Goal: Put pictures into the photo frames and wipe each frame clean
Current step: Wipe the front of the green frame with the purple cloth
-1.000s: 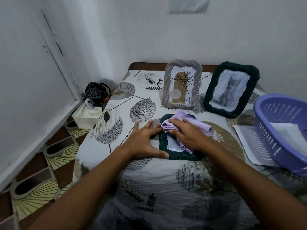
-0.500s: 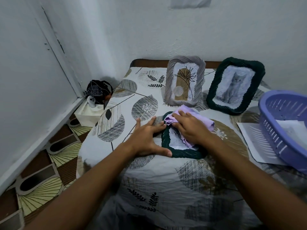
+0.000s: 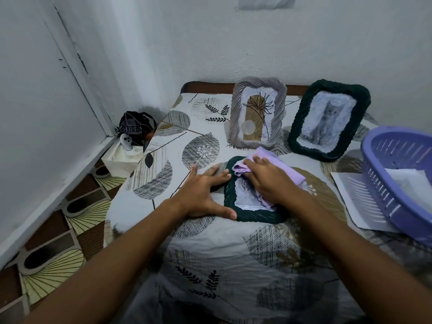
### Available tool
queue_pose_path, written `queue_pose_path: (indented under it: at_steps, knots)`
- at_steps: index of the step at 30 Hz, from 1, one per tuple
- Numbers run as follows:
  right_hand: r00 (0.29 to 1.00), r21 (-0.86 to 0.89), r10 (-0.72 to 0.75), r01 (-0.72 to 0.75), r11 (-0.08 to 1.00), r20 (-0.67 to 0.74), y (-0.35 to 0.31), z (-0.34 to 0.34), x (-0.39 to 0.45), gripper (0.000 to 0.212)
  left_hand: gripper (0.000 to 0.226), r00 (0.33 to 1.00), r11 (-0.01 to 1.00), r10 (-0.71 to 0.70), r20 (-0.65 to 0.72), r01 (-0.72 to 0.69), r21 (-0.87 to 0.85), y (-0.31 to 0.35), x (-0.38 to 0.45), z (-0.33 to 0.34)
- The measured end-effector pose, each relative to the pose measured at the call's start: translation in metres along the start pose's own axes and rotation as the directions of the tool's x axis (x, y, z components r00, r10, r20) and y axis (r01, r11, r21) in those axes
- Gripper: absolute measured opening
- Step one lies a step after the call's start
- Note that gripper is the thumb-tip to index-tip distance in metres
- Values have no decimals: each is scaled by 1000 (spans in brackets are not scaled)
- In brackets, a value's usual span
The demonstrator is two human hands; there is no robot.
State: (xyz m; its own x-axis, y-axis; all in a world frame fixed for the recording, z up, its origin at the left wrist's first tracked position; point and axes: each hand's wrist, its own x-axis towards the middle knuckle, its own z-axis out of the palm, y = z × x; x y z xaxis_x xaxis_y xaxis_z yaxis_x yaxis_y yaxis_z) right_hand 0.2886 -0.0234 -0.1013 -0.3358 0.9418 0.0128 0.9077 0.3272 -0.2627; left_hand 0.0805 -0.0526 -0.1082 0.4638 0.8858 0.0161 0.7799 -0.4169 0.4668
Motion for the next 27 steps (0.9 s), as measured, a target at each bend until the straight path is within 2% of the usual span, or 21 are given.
queue_pose_path:
  at_steps: [4,6,10,14,19,25,27]
  knots:
    - [994,59,-96,93,994,52,-8,-1,-17,47,119,1000,1000,7,-1,-7,-8,-2,0,1]
    - [993,33,-113,112,993,25,2,-11,-35,41,121,1000,1000,0,9,1,-18,-3,1,0]
    - [996,-50,-63,59,997,-70,24,-21,-45,38,122,1000,1000,-3,-8,3,6,3,0,3]
    - [997,-106,-23,16,994,-68,28,-16,-25,43,121,999,1000,-10,-43,9,-13,4,-4,7]
    - [998,-116,23,-31,993,-65,21,-11,-3,44,121,1000,999,-3,-12,3,-33,2,-1,3]
    - [999,-71,-28,29,997,16,11,-9,-17,45,120,1000,999,1,-18,-2,-50,-2,0,5]
    - [998,-94,-57,54,994,-29,20,-15,-33,40,120,1000,999,1,-23,-3,-54,-2,-1,4]
